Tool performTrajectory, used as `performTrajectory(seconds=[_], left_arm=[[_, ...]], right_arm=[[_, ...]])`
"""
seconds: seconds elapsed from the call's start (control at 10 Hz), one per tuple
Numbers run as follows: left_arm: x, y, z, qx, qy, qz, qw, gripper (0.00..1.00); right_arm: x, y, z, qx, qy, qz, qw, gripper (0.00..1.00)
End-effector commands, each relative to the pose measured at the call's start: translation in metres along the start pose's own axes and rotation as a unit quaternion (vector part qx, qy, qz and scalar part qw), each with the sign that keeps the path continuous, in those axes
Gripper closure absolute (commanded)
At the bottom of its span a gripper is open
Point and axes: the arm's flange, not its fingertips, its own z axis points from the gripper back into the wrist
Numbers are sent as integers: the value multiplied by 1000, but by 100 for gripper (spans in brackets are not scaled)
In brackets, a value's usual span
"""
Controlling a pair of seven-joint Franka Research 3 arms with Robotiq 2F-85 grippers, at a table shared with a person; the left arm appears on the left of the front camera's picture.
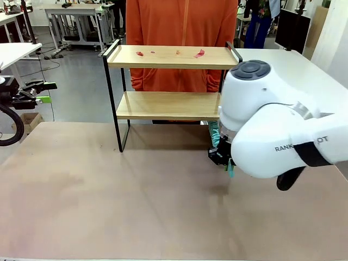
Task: Clean the shelf.
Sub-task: Clean the specific section of the Shelf indicated by the human with the Duster.
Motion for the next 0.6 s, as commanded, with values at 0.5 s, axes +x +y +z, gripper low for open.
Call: performTrajectory(seconds=[0.5], left_arm=[[3,-2,1,-2,2,-5,1000,0]], right_arm=[[-9,-53,31,106,-5,83,991,87]])
